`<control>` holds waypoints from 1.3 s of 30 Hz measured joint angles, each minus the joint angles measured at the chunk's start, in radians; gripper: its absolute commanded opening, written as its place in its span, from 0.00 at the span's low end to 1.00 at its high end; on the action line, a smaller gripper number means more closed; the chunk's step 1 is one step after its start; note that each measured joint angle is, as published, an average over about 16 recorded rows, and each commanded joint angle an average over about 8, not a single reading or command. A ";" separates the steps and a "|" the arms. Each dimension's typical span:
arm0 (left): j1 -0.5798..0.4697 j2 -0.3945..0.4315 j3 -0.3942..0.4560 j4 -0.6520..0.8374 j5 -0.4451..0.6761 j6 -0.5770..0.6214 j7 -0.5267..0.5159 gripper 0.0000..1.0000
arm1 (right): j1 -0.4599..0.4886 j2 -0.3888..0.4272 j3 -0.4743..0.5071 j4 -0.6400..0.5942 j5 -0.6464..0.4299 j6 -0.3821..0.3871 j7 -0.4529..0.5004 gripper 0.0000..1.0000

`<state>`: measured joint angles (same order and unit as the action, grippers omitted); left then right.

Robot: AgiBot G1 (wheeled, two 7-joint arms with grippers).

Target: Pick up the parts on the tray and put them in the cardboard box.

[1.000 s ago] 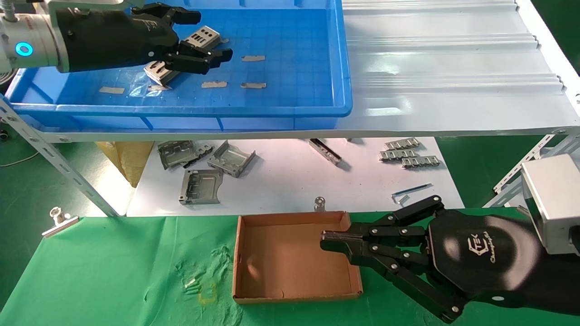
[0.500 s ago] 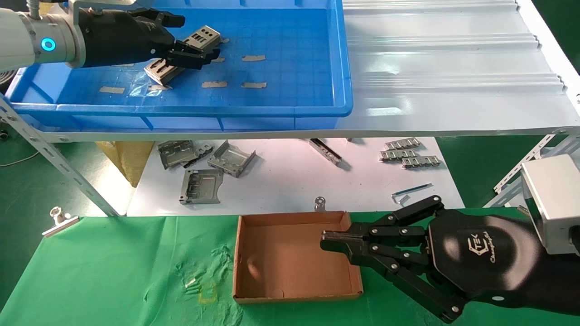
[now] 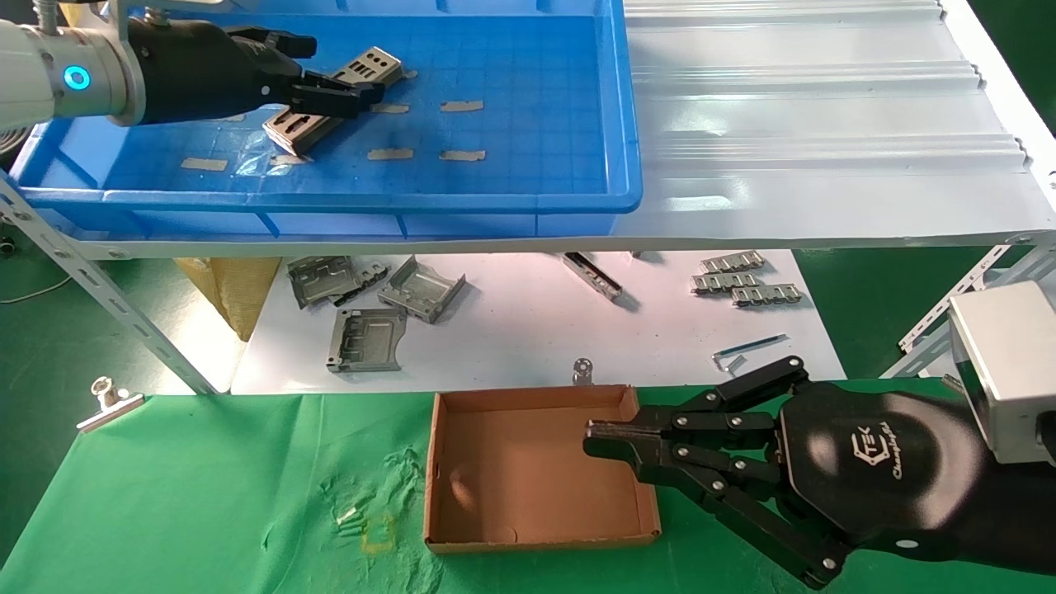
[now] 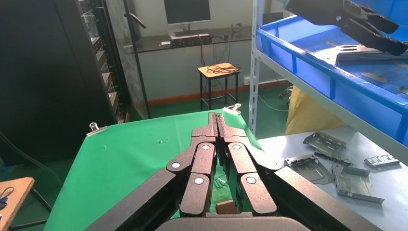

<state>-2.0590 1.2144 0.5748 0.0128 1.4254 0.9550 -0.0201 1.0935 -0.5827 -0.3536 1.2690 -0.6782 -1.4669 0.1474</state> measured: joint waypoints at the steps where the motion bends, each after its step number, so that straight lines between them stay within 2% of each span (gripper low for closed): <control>1: 0.000 0.000 0.000 0.001 -0.001 -0.007 -0.004 1.00 | 0.000 0.000 0.000 0.000 0.000 0.000 0.000 0.00; 15: 0.014 0.020 -0.010 0.002 -0.016 -0.112 -0.043 1.00 | 0.000 0.000 0.000 0.000 0.000 0.000 0.000 0.00; 28: 0.027 0.016 -0.016 -0.015 -0.024 -0.060 -0.034 1.00 | 0.000 0.000 0.000 0.000 0.000 0.000 0.000 0.00; 29: 0.027 0.015 -0.016 -0.015 -0.024 -0.055 -0.034 0.92 | 0.000 0.000 0.000 0.000 0.000 0.000 0.000 0.00; 36: 0.027 0.012 -0.014 -0.013 -0.021 -0.026 -0.036 0.06 | 0.000 0.000 0.000 0.000 0.000 0.000 0.000 0.00; 37: 0.027 0.012 -0.014 -0.013 -0.021 -0.021 -0.037 0.01 | 0.000 0.000 -0.001 0.000 0.000 0.000 0.000 0.00; 39: 0.026 0.010 -0.014 -0.012 -0.021 -0.010 -0.040 0.00 | 0.000 0.000 -0.001 0.000 0.000 0.000 0.000 0.00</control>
<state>-2.0326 1.2249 0.5612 0.0005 1.4044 0.9451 -0.0598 1.0936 -0.5825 -0.3542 1.2690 -0.6779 -1.4667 0.1471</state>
